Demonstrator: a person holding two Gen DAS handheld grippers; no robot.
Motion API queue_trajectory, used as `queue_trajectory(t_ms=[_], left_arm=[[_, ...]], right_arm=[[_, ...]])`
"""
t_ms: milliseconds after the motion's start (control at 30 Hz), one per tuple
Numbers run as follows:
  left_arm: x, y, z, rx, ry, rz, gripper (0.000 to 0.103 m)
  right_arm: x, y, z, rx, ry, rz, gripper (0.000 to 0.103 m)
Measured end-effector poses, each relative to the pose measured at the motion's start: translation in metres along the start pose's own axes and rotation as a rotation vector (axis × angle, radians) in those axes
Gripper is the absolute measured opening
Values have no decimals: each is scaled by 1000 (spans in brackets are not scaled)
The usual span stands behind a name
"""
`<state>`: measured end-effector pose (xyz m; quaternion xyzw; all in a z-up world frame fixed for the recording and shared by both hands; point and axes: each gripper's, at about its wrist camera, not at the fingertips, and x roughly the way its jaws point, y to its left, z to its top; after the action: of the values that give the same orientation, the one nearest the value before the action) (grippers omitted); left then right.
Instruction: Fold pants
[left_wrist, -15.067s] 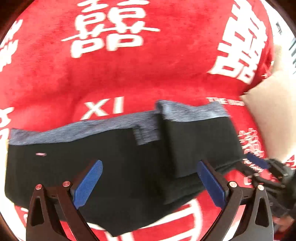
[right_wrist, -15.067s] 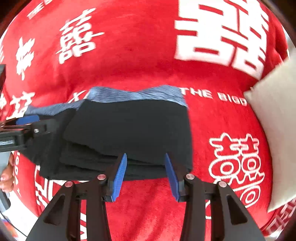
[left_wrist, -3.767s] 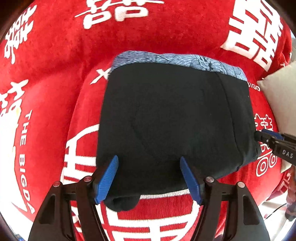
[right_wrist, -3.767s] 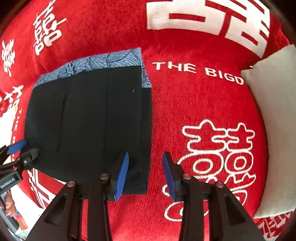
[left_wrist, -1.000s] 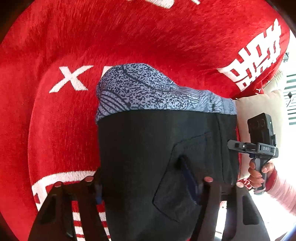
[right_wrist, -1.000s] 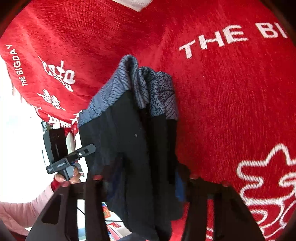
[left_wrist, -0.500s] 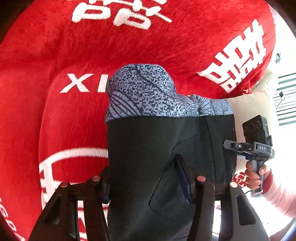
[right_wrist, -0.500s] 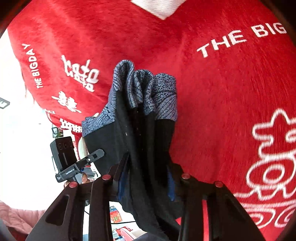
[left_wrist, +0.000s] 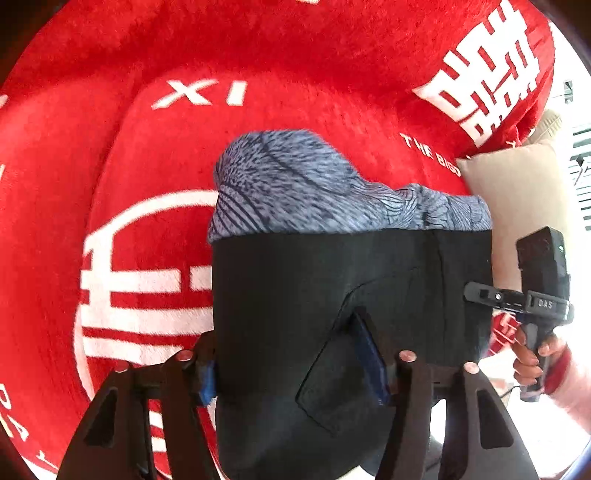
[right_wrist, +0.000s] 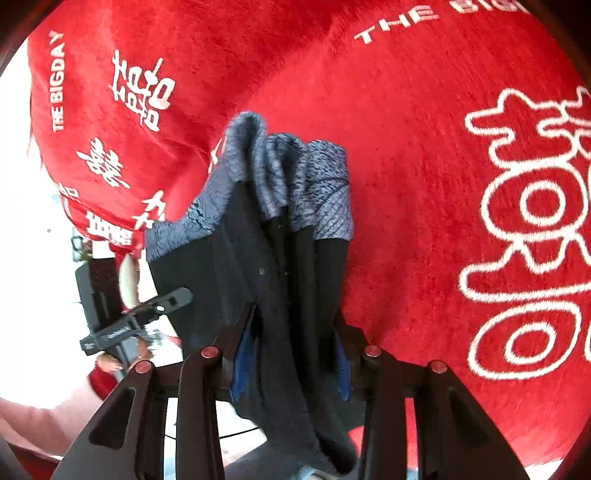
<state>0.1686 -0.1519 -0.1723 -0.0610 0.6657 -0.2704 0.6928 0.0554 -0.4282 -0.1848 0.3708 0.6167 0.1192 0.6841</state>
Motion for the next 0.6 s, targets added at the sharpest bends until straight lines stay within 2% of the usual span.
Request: queue_trajectory(t_ms=[67,200,267,367,500,600], left_arm=[[1,-1,-1,-3,-17,44,80],[1,-2,-4,-17,-33,86,83],[-1,-2,-5,-21,-41,128,89],[-7,-5,-9,-21,-59,177,89],[-14,-8,-15,-36,-75,256,89],[-20,-14,-20,-43,-86,319,89]], right_arm=[[1,-1,1,-2,-10,-14,44],[2,2,1,-19,-19,-51,51],[-1,3,-1,-19,-20,-66,52],[-5,8,-3,-17,-25,-94,54],[-21,12,-8,-5,-59,-133,71],[-34,17,-12,9,-94,-193,79]])
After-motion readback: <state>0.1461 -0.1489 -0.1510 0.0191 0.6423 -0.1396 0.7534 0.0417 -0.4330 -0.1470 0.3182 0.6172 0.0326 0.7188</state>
